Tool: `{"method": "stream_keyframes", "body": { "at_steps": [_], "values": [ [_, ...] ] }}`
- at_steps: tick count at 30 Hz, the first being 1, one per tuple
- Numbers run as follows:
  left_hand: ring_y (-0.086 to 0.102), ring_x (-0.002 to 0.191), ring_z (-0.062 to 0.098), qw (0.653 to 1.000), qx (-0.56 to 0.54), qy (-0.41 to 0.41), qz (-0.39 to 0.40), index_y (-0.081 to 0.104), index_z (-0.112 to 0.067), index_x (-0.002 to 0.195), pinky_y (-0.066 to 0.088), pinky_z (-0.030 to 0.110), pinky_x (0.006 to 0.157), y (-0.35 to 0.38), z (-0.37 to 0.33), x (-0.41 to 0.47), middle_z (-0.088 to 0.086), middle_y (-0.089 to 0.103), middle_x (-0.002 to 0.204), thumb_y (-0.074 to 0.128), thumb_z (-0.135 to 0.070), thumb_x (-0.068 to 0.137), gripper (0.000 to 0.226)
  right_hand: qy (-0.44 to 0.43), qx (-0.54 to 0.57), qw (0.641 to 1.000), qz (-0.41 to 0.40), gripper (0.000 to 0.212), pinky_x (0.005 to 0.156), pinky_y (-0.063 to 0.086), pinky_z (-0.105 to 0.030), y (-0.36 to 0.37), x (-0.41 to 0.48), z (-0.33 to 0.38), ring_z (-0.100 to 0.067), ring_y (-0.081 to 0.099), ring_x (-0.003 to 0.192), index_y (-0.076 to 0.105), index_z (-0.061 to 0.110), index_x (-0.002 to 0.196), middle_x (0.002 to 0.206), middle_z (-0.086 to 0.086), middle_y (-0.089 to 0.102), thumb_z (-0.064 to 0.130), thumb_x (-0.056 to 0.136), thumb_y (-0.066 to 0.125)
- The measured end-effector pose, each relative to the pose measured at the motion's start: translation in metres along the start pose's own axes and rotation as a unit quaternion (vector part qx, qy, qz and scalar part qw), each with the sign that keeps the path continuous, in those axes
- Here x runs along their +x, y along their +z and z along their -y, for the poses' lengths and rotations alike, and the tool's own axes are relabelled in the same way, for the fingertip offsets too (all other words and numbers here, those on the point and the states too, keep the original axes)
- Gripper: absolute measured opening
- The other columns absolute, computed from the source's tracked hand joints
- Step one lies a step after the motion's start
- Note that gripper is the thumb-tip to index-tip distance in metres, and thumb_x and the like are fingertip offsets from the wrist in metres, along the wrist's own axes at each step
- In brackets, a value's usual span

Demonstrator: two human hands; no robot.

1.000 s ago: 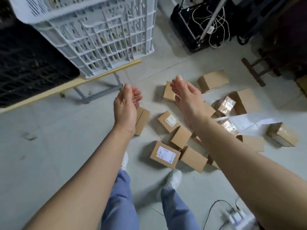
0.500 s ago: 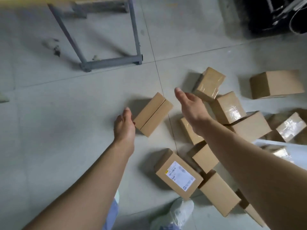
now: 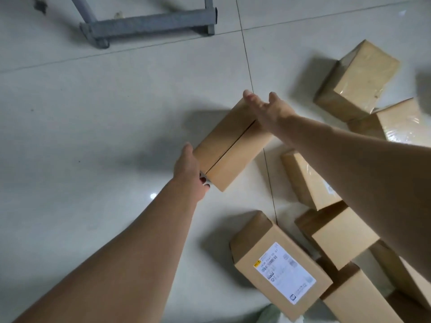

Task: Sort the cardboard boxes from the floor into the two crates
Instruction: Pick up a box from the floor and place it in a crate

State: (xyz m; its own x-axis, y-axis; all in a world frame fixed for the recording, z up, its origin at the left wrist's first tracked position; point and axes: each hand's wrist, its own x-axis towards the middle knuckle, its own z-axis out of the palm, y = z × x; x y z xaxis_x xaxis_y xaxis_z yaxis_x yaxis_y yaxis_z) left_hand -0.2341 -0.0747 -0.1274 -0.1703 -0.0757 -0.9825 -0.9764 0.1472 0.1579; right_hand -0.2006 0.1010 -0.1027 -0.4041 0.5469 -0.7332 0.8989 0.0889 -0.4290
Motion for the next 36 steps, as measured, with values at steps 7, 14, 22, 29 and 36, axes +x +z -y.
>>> {"method": "stream_keyframes", "body": {
  "at_steps": [7,14,22,29,36],
  "values": [
    [0.068,0.07,0.021,0.999,0.008,0.038,0.002,0.063,-0.018,0.088,0.056,0.034,0.06,0.003,-0.001,0.0,0.003,0.072,0.076,0.047,-0.025,0.091,0.018,0.04,0.084,0.994,-0.051,0.082,0.097,0.038,-0.033,0.011,0.003,-0.006,-0.031,0.049,0.126,0.047,0.002,0.132,0.138,-0.012,0.052,0.07,0.087,0.042],
    [0.065,0.079,0.022,0.99,0.08,0.117,-0.016,0.065,-0.021,0.096,0.057,0.039,0.071,-0.006,-0.017,-0.061,0.006,0.069,0.093,0.05,-0.029,0.084,0.021,0.072,0.151,0.982,-0.089,0.079,0.09,0.038,-0.033,-0.028,-0.054,0.008,-0.031,0.051,0.118,0.042,0.005,0.129,0.13,-0.014,0.054,0.07,0.083,0.048],
    [0.059,0.092,0.024,0.968,0.155,0.2,-0.008,0.058,-0.021,0.078,0.048,0.044,0.089,-0.008,-0.055,-0.2,0.004,0.064,0.092,0.054,-0.029,0.082,0.01,0.047,0.237,0.967,-0.081,0.065,0.1,0.044,-0.036,-0.111,-0.157,0.055,-0.025,0.059,0.107,0.06,0.008,0.12,0.115,-0.008,0.065,0.062,0.084,0.055],
    [0.058,0.08,0.02,0.945,0.177,0.266,0.069,0.062,-0.02,0.083,0.046,0.034,0.076,-0.02,-0.083,-0.352,0.001,0.066,0.09,0.054,-0.03,0.058,0.027,0.017,0.247,0.961,-0.119,0.063,0.089,0.042,-0.028,-0.204,-0.273,0.104,-0.019,0.059,0.093,0.06,0.011,0.125,0.109,-0.002,0.063,0.061,0.086,0.055],
    [0.057,0.075,0.018,0.927,0.17,0.314,0.117,0.061,-0.019,0.086,0.043,0.032,0.075,-0.043,-0.091,-0.493,-0.002,0.066,0.084,0.055,-0.015,0.074,0.015,-0.048,0.301,0.937,-0.172,0.035,0.056,0.039,-0.015,-0.261,-0.396,0.142,-0.002,0.055,0.068,0.062,0.018,0.103,0.078,0.011,0.06,0.05,0.089,0.059]
  ]
}}
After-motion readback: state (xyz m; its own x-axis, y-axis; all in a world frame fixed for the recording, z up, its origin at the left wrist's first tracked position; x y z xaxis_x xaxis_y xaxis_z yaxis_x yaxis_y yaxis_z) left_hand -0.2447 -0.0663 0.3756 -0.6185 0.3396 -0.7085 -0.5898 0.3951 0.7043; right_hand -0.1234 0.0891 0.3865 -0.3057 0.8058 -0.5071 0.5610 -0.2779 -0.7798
